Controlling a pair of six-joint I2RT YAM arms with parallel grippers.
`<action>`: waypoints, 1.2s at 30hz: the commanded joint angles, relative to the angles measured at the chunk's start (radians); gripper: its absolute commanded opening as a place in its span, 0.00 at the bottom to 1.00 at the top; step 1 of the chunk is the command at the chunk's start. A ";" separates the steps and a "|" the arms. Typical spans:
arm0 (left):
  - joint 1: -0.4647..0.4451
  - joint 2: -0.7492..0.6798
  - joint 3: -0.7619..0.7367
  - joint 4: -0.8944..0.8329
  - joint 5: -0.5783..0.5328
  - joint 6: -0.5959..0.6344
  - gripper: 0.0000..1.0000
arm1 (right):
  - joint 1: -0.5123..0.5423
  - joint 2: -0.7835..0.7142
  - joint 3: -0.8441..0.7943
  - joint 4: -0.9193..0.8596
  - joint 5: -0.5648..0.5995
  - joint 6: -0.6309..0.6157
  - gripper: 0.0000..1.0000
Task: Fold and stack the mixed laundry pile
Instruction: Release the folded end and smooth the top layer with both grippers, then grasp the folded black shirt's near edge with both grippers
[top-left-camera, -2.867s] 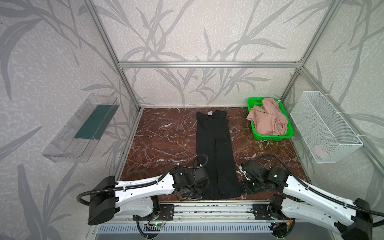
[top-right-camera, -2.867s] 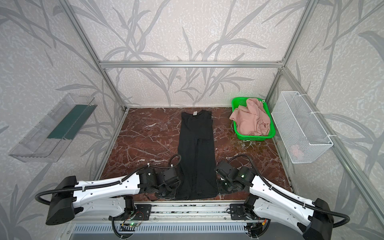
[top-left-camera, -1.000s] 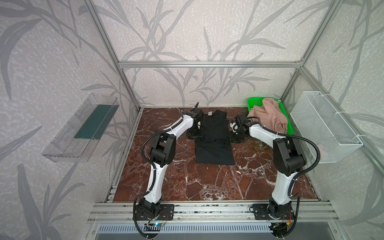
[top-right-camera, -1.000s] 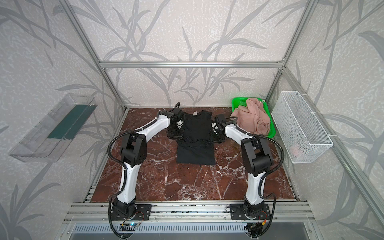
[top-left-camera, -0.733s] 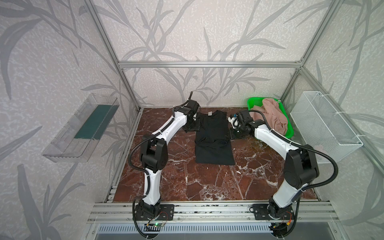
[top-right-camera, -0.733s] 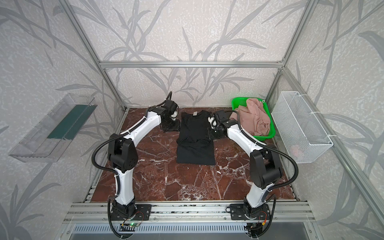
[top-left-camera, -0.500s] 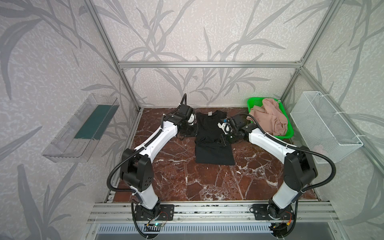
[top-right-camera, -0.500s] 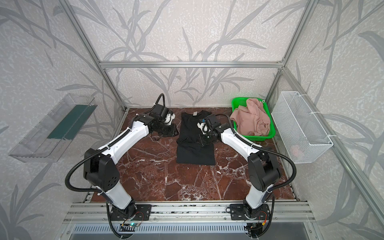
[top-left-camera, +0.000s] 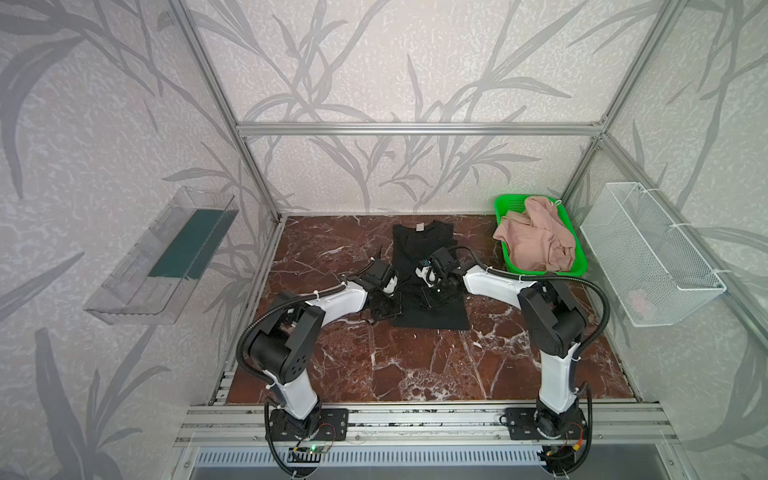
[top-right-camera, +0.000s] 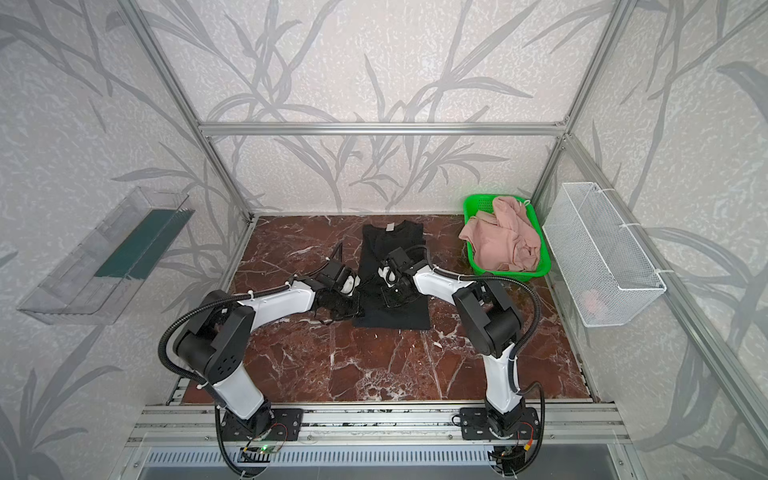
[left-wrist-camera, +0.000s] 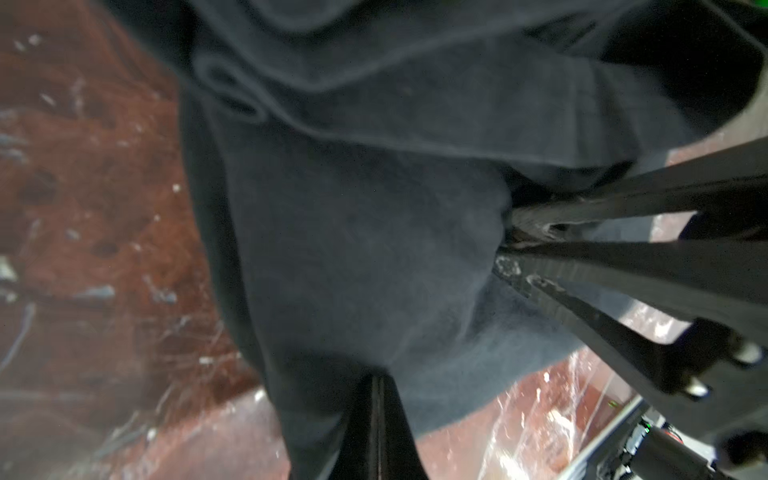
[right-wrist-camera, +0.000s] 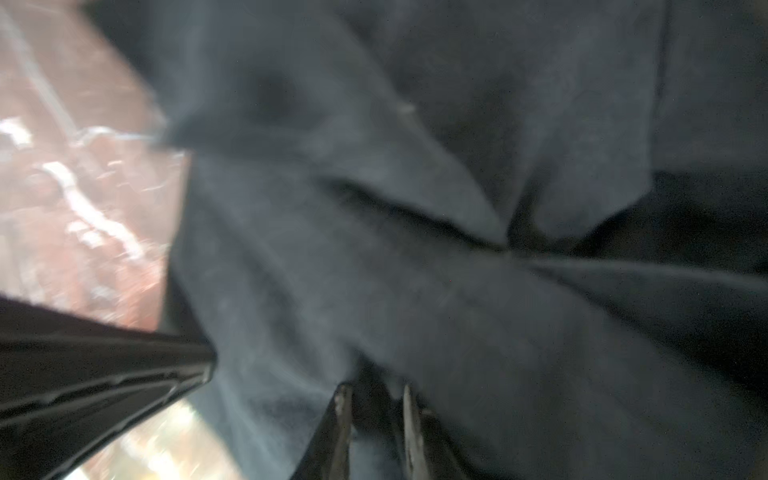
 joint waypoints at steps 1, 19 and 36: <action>0.000 -0.006 -0.039 0.053 -0.028 -0.039 0.00 | -0.008 0.029 0.061 0.039 0.116 0.015 0.23; 0.000 -0.111 -0.161 0.045 -0.039 -0.053 0.00 | -0.106 0.155 0.349 -0.007 0.198 -0.072 0.21; 0.004 -0.180 0.003 -0.207 -0.130 0.025 0.54 | -0.164 -0.377 -0.194 -0.253 0.118 0.001 0.63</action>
